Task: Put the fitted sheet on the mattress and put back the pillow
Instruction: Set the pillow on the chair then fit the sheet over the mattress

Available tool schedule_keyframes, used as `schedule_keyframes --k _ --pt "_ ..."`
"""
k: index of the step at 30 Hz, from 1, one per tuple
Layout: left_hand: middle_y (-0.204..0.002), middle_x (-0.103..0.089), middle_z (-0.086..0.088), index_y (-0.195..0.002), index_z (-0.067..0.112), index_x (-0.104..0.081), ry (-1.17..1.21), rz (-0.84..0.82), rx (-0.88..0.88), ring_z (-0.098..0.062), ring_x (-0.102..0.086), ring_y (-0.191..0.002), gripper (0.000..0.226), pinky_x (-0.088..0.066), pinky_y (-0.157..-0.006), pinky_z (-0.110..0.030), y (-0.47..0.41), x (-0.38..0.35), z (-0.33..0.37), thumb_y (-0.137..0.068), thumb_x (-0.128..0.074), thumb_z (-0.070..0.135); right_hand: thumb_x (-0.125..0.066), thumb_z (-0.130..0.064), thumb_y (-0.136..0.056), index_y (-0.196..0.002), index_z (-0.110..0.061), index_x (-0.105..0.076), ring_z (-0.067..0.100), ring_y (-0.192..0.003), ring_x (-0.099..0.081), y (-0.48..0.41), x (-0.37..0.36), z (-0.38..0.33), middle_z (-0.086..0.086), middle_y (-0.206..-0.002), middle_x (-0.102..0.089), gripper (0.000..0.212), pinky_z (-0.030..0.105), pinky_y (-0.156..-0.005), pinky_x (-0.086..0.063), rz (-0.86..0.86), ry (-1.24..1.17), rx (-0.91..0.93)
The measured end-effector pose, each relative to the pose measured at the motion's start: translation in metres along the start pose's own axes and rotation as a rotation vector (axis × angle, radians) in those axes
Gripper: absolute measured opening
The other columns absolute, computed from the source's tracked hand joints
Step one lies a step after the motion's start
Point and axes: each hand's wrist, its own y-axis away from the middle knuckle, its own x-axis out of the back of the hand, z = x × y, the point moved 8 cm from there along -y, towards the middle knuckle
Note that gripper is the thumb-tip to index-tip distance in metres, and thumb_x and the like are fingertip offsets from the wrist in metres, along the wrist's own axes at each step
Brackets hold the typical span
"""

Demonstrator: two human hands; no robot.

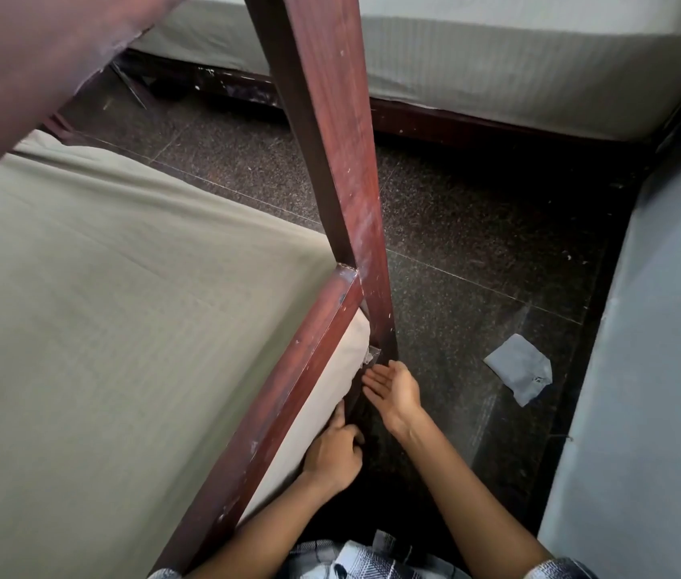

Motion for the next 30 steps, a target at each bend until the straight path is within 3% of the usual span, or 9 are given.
schedule_keyframes --k 6,10,12,16,18,22,24,27,30 --pt "-0.159 0.004 -0.004 -0.109 0.022 -0.063 -0.01 -0.013 0.048 -0.021 -0.043 -0.132 0.025 -0.036 -0.104 -0.027 0.002 0.0 -0.001 -0.089 -0.049 0.018 -0.032 -0.028 -0.101 -0.135 0.0 -0.044 0.026 -0.127 -0.046 0.001 -0.028 -0.002 0.012 -0.132 -0.052 0.046 0.037 -0.108 -0.033 -0.103 -0.179 0.015" --pt "-0.159 -0.004 -0.005 -0.109 0.026 -0.062 -0.014 -0.02 0.067 -0.021 -0.052 -0.123 0.025 -0.04 -0.097 -0.027 0.003 0.0 0.0 -0.087 -0.051 0.021 -0.034 -0.039 -0.096 -0.089 -0.016 -0.058 0.017 -0.078 -0.057 0.003 -0.053 -0.006 0.002 -0.083 -0.059 0.034 0.028 -0.068 -0.044 -0.137 -0.184 -0.015" --pt "-0.158 -0.011 -0.004 -0.106 0.025 -0.063 -0.013 -0.021 0.08 -0.021 -0.053 -0.121 0.025 -0.042 -0.095 -0.027 0.003 -0.001 -0.001 -0.085 -0.052 0.02 -0.033 -0.043 -0.095 -0.084 -0.018 -0.057 0.016 -0.073 -0.056 0.003 -0.056 -0.008 0.001 -0.078 -0.06 0.037 0.027 -0.061 -0.042 -0.126 -0.156 -0.012" --pt "-0.146 -0.039 -0.01 -0.111 0.017 -0.062 0.025 0.027 0.103 -0.026 -0.056 -0.116 0.028 -0.041 -0.097 -0.03 -0.003 0.008 -0.001 -0.087 -0.049 0.014 -0.031 -0.043 -0.097 -0.095 -0.017 -0.062 0.018 -0.081 -0.058 0.004 -0.055 -0.014 0.004 -0.089 -0.064 0.041 0.028 -0.07 -0.046 -0.13 -0.086 -0.007" --pt "-0.129 -0.057 -0.013 -0.123 0.012 -0.055 0.117 0.062 0.168 -0.028 -0.056 -0.116 0.034 -0.038 -0.098 -0.031 -0.01 0.016 -0.004 -0.09 -0.046 0.011 -0.031 -0.043 -0.098 -0.117 -0.009 -0.06 0.024 -0.103 -0.06 0.003 -0.05 -0.017 0.01 -0.112 -0.064 0.048 0.032 -0.089 -0.047 -0.123 -0.052 -0.016" --pt "-0.133 -0.054 -0.018 -0.148 0.008 -0.02 0.163 0.055 0.222 -0.031 -0.052 -0.121 0.062 -0.039 -0.102 -0.034 -0.014 0.018 -0.004 -0.091 -0.044 0.01 -0.026 -0.043 -0.101 -0.141 -0.001 -0.037 0.027 -0.137 -0.035 0.004 -0.035 -0.017 0.015 -0.146 -0.04 0.059 0.037 -0.114 -0.024 -0.108 -0.063 -0.023" --pt "-0.138 -0.049 -0.017 -0.15 0.01 -0.013 0.13 0.063 0.217 -0.03 -0.049 -0.124 0.068 -0.036 -0.105 -0.036 -0.013 0.017 -0.005 -0.09 -0.044 0.011 -0.025 -0.045 -0.1 -0.136 -0.006 -0.044 0.026 -0.133 -0.04 0.006 -0.045 -0.008 0.013 -0.144 -0.043 0.056 0.037 -0.112 -0.026 -0.162 -0.104 -0.027" --pt "-0.144 -0.043 -0.016 -0.149 0.01 -0.014 0.173 0.064 0.2 -0.029 -0.041 -0.132 0.067 -0.029 -0.111 -0.038 -0.014 0.019 -0.004 -0.09 -0.044 0.014 -0.029 -0.046 -0.099 -0.1 -0.015 -0.058 0.019 -0.103 -0.057 0.01 -0.059 -0.004 0.008 -0.119 -0.06 0.042 0.033 -0.097 -0.04 -0.156 -0.118 -0.005" --pt "-0.141 -0.045 -0.016 -0.15 0.013 -0.009 0.132 -0.109 0.251 -0.029 -0.048 -0.126 0.069 -0.038 -0.105 -0.038 -0.009 0.018 0.007 -0.092 -0.045 0.022 -0.03 -0.043 -0.1 -0.131 -0.016 -0.049 0.023 -0.123 -0.049 0.014 -0.05 -0.007 0.006 -0.136 -0.051 0.045 0.038 -0.103 -0.034 -0.232 0.053 0.0"
